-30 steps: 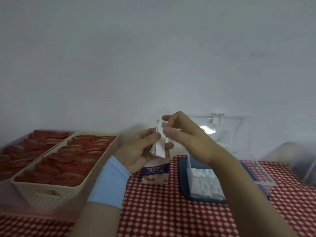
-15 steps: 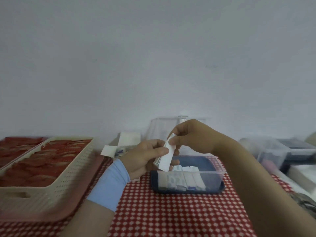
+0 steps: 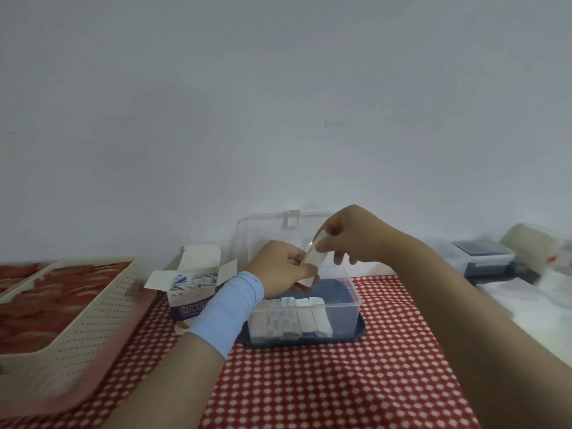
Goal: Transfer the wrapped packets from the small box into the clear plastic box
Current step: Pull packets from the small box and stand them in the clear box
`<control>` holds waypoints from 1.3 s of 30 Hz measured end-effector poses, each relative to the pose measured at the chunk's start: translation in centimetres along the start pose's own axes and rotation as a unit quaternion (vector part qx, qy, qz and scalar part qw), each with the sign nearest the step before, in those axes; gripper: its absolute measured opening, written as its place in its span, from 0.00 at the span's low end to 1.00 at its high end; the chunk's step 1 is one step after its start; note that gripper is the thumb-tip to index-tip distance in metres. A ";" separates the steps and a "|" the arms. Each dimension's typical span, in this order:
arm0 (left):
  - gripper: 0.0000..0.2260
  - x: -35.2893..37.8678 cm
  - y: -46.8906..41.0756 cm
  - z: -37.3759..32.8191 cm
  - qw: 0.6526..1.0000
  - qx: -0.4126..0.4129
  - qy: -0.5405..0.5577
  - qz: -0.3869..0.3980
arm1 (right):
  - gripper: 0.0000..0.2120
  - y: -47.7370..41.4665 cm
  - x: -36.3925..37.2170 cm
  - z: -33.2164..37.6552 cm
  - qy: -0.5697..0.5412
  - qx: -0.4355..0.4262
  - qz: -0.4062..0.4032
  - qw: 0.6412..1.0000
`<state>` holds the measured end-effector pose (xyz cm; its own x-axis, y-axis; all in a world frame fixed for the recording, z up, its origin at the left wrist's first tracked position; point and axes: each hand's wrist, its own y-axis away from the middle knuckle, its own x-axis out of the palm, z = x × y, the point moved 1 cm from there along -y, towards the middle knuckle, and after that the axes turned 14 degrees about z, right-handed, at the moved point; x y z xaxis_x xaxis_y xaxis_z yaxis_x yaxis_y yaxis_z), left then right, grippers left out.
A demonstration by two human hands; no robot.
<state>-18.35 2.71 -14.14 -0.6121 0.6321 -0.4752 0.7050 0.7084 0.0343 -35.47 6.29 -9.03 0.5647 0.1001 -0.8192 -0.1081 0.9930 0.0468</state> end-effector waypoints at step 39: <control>0.10 3.4 -4.5 5.9 0.889 -0.114 -0.369 0.247 | 0.13 -5.7 8.4 -4.6 0.400 0.118 0.136 0.898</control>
<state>-21.51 -0.16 -21.11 0.2123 0.5649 -0.7974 0.6802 0.5004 0.5356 -33.85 1.17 -18.82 -0.2365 0.3587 -0.9030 0.0761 0.9334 0.3508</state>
